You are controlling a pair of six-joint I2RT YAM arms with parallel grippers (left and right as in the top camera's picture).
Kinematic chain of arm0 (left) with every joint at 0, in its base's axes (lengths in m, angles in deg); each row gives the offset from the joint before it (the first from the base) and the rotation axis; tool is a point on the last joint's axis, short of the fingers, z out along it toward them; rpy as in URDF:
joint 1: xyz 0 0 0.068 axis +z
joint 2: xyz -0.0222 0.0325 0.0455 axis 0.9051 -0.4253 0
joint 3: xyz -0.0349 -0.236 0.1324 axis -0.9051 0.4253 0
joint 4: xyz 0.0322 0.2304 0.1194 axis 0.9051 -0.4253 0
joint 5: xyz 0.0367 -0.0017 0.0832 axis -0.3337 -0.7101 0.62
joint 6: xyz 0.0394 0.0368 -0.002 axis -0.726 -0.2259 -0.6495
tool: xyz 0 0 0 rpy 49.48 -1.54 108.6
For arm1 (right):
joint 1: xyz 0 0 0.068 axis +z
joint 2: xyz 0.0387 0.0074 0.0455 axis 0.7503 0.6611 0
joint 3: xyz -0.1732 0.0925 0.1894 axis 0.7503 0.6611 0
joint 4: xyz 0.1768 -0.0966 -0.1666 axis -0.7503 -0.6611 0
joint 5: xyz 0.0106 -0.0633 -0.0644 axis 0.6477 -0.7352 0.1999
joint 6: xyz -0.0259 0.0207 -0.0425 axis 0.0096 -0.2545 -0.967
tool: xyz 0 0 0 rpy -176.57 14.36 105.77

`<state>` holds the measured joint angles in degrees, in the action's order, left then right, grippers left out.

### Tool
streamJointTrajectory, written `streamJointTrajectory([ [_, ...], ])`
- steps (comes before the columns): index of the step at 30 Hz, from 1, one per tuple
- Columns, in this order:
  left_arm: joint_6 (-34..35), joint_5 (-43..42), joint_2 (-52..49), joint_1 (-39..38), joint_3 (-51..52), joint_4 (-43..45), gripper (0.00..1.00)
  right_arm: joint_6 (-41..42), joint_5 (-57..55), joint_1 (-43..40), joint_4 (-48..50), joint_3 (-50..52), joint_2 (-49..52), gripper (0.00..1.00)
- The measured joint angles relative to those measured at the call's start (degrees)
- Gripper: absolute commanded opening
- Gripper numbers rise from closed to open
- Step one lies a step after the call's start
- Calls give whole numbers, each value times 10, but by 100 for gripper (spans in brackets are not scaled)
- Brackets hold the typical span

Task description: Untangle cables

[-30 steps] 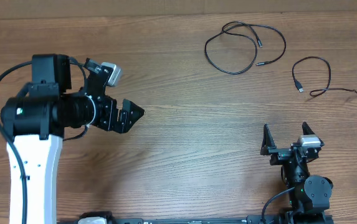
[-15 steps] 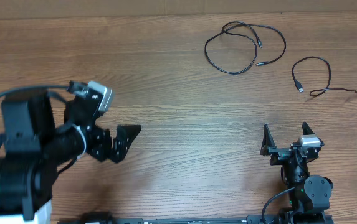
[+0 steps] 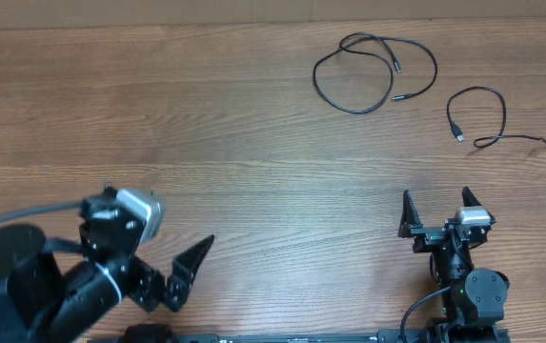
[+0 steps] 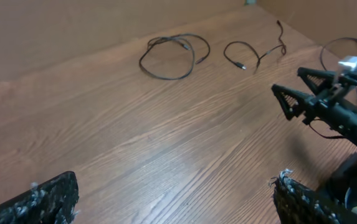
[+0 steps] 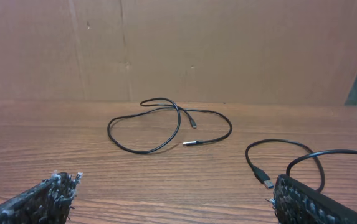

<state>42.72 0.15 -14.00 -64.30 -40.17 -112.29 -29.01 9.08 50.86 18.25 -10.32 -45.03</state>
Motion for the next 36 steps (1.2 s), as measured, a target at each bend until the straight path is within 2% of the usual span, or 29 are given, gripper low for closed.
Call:
streamJointTrajectory([
  [17, 0, 0, 122, -62, 0, -2, 100, 0, 0, 0, 0, 0, 0, 100],
  [36, 0, 0, 290, -69, -4, -4, 100, -2, 0, 0, 0, 0, 0, 100],
])
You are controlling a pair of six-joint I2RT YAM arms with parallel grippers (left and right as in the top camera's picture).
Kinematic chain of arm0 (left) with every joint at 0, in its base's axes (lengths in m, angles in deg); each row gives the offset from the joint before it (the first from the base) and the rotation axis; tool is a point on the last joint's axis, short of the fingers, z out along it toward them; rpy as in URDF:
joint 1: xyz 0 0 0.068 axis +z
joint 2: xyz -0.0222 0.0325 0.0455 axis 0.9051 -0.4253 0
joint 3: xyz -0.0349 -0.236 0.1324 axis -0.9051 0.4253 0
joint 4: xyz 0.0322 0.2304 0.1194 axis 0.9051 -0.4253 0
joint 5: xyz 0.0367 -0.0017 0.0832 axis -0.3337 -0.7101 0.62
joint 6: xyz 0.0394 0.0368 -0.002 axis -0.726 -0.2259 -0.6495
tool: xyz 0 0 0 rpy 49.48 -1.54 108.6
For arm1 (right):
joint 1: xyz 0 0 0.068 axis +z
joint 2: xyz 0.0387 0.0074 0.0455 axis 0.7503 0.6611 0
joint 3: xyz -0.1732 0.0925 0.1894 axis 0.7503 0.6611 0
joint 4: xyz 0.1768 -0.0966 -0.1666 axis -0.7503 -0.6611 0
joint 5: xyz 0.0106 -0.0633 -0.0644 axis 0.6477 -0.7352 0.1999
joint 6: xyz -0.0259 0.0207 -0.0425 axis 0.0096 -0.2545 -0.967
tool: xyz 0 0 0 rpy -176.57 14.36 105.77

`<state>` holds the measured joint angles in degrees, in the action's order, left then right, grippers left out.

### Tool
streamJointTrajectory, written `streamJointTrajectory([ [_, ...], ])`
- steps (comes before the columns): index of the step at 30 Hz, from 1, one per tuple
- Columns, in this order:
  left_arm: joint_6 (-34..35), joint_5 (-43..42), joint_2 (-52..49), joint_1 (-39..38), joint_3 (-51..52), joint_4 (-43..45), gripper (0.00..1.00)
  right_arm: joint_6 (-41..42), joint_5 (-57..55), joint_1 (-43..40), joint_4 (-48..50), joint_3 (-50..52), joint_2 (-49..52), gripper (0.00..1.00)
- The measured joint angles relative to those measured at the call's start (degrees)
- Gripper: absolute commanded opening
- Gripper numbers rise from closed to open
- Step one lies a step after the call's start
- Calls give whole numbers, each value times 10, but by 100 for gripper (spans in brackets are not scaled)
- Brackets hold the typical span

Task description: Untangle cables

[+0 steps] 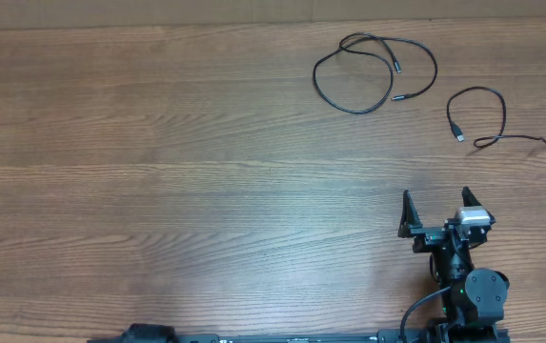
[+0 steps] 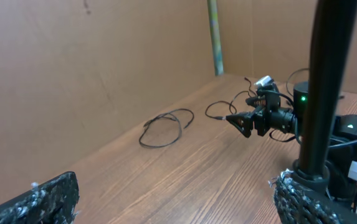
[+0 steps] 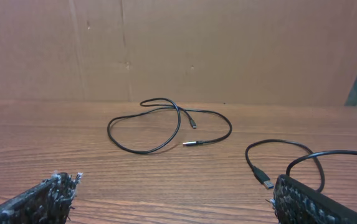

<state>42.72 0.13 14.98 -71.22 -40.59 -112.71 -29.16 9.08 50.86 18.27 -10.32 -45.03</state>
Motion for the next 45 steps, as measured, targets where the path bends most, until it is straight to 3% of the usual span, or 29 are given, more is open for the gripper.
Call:
streamJointTrajectory([
  [22, -2, 0, 2, 8, -1, -210, 100, 0, 0, 0, 0, 0, 0, 100],
  [45, -2, 0, 25, 8, -1, -212, 100, 0, 0, 0, 0, 0, 0, 100],
])
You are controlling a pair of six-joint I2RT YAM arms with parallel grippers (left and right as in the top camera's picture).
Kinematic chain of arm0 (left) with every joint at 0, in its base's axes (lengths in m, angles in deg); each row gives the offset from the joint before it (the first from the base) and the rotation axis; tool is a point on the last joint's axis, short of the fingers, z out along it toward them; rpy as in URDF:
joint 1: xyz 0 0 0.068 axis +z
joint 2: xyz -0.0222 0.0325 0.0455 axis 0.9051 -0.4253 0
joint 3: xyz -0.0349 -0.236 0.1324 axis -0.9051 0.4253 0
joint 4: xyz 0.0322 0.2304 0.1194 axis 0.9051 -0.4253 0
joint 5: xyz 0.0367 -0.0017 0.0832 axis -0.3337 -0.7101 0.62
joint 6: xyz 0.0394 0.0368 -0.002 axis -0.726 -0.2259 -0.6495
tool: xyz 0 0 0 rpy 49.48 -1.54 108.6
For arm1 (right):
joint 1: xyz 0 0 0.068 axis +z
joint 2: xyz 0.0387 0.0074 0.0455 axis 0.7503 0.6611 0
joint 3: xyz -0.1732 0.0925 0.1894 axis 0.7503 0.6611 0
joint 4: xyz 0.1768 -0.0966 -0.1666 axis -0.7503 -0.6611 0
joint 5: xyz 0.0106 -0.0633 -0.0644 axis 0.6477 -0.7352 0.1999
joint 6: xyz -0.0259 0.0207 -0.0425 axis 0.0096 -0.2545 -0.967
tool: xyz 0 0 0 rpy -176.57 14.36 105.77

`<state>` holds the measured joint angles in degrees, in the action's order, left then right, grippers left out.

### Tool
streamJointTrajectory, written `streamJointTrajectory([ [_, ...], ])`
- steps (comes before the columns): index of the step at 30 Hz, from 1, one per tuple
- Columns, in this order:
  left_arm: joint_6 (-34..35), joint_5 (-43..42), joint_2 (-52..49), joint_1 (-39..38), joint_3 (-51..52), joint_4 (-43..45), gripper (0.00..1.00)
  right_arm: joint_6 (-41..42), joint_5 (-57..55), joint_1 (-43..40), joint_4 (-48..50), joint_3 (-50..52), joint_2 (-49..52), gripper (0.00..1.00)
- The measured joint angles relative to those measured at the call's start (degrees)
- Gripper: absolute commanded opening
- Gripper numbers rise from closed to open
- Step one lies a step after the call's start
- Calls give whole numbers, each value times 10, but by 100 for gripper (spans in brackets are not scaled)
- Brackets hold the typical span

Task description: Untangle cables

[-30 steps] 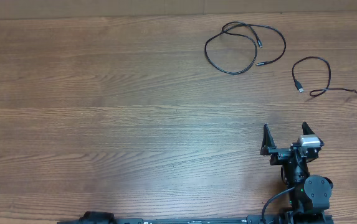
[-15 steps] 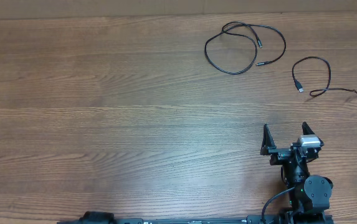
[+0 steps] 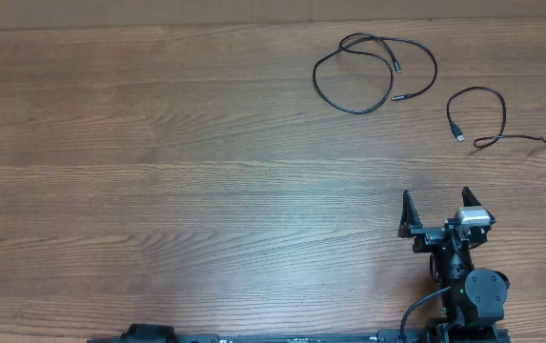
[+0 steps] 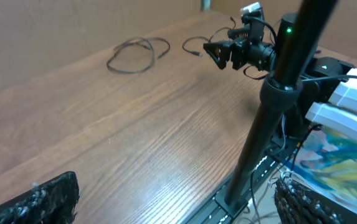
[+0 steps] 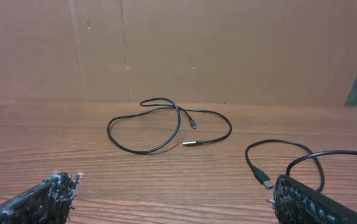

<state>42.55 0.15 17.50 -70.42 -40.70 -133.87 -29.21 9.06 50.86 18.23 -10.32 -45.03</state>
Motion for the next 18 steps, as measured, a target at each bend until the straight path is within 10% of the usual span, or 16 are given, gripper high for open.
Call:
streamJointTrajectory([
  [18, 0, 0, 119, 72, -24, 0, 99, 0, 0, 0, 0, 0, 0, 100],
])
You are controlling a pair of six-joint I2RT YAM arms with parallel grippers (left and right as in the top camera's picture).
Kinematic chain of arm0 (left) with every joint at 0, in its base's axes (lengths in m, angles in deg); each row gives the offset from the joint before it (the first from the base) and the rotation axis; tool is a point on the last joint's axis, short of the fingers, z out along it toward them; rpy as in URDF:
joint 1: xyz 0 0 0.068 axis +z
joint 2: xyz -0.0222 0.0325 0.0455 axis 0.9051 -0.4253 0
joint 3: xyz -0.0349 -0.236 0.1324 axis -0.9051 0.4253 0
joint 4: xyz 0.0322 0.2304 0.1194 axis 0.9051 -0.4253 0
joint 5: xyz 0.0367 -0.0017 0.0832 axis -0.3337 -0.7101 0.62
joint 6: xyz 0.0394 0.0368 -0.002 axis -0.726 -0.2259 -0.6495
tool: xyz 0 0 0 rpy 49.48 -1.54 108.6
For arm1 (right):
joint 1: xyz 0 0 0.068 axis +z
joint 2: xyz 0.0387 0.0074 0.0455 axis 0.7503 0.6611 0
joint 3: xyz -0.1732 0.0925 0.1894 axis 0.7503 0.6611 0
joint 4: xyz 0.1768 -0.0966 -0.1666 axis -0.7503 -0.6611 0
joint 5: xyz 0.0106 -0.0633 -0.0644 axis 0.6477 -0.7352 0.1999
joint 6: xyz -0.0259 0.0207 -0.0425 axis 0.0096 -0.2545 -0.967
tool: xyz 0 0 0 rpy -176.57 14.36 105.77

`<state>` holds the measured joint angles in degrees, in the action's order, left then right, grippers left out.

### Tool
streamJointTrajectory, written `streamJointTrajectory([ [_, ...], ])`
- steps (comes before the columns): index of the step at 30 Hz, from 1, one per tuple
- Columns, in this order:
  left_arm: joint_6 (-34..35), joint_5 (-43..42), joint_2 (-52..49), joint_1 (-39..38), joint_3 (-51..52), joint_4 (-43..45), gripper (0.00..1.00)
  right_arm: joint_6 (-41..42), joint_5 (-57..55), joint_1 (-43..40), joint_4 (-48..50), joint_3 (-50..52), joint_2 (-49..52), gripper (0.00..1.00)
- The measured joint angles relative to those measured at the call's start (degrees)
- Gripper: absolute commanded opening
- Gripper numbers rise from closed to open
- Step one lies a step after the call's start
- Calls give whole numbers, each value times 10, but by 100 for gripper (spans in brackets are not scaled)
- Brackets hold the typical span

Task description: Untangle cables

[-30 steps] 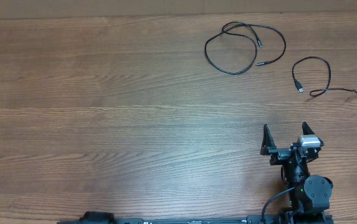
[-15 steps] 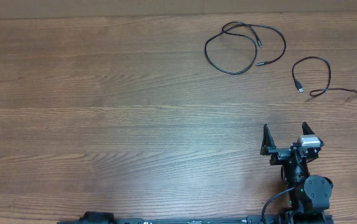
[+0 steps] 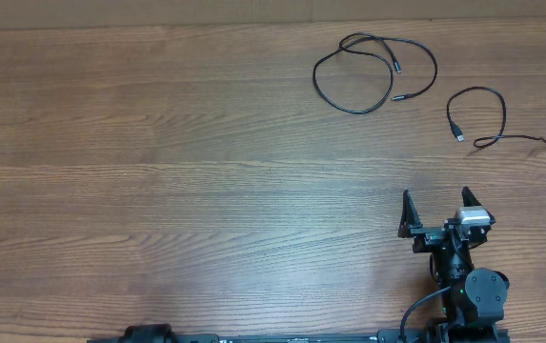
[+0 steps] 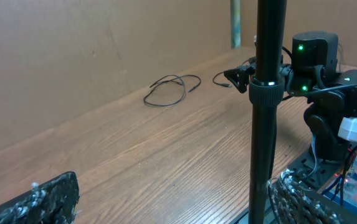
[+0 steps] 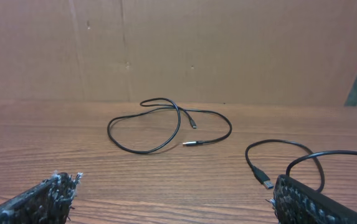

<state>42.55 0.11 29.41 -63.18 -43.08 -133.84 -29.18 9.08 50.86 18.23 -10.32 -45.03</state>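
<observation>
Two black cables lie apart at the table's far right. One is a looped cable (image 3: 368, 71) (image 5: 166, 127) (image 4: 169, 90); the other, a cable with a USB plug (image 3: 482, 114) (image 5: 262, 177), lies to its right. My right gripper (image 3: 436, 217) (image 5: 172, 202) stands open near the front edge, facing both cables and well short of them. My left gripper (image 4: 175, 190) is open and empty at the table's front edge, and it is out of the overhead view.
A black vertical pole (image 4: 266, 93) stands close in front of the left wrist camera. The right arm's base (image 4: 318, 74) with green lights shows behind it. Another cable runs off the right edge. A brown cardboard wall (image 5: 178, 43) backs the table.
The left wrist view has swung: the table now looks flatter and the pole stands nearer the middle. The right arm and both cables have not moved.
The left arm first stood open at the table's lower left in the overhead view. It was then gone from that view, and its camera has shown the table and pole from changing angles. The right gripper stayed open and still, and the cables stayed put.
</observation>
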Motion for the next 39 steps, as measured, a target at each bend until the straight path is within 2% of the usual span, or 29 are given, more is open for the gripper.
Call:
streamJointTrajectory([
  [4, -1, 0, 0, 0, 0, 2, 99, 0, 0, 0, 0, 0, 0, 100],
  [10, -14, -5, 0, 0, 0, 94, 99, 0, 0, 0, 0, 0, 0, 100],
  [15, -18, -7, 0, 0, 0, 109, 99, 0, 0, 0, 0, 0, 0, 100],
  [25, -69, 85, 0, 0, 41, 128, 100, 0, 0, 0, 0, 0, 0, 100],
  [31, -93, 105, 0, 0, 161, 236, 100, 0, 0, 0, 0, 0, 0, 100],
  [39, -104, 66, 0, 0, 357, 463, 99, 0, 0, 0, 0, 0, 0, 100],
])
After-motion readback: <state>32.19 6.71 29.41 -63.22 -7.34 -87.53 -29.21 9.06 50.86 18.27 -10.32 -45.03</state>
